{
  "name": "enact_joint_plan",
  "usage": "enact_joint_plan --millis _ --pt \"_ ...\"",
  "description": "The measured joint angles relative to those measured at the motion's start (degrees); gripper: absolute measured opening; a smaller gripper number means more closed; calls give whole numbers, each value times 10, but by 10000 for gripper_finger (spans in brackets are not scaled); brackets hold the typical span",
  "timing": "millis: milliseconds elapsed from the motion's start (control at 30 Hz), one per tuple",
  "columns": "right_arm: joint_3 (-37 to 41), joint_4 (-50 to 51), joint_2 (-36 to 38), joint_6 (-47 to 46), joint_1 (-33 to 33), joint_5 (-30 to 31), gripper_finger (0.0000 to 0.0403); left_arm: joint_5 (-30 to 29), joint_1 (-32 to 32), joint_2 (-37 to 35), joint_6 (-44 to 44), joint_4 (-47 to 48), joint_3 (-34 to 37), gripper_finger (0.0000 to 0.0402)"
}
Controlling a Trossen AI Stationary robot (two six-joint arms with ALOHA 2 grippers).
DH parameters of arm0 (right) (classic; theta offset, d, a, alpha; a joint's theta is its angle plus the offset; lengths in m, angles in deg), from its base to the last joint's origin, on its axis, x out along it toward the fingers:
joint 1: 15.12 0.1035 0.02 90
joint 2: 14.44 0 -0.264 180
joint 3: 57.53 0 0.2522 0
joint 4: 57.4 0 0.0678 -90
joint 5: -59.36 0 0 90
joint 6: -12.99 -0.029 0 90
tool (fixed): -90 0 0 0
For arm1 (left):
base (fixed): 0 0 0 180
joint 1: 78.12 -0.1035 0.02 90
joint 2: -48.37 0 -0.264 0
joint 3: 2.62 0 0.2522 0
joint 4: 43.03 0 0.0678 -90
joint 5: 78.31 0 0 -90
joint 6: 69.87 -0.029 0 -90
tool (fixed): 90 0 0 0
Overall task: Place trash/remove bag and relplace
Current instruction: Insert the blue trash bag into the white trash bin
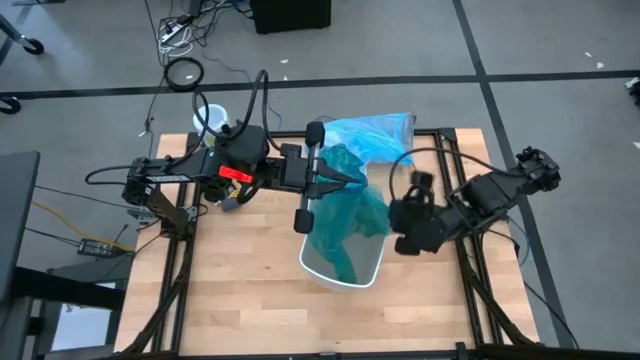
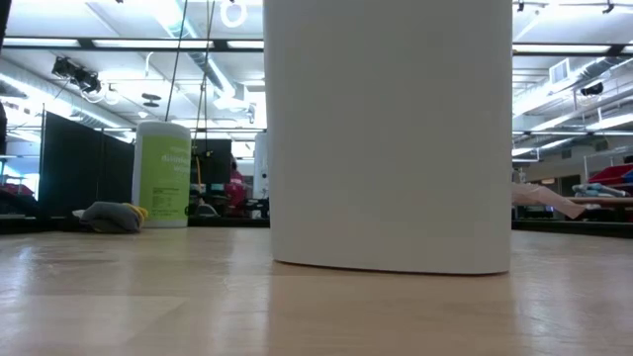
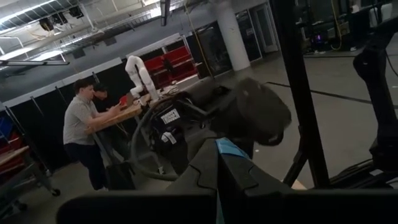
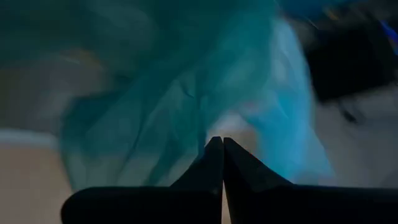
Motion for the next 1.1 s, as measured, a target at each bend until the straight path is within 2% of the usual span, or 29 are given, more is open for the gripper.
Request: enact_joint_plan --millis 167,333,533,700,933,1100 --pt "0 -169 0 163 -16 -62 0 2 0 0 0 0 0 4" --pt "0 -259 0 254 -17 -71 0 2 0 0 0 0 0 4" --pt "15 -260 -18 237 -36 -107 0 3 0 0 0 2 0 4" --pt "35 -289 -42 230 -51 -171 0 12 0 0 0 8 0 4" --pt "35 -313 -39 229 -55 -250 0 52 4 0 28 10 0 4" --pt "35 -299 -5 217 -45 -259 0 94 8 0 34 21 0 4"
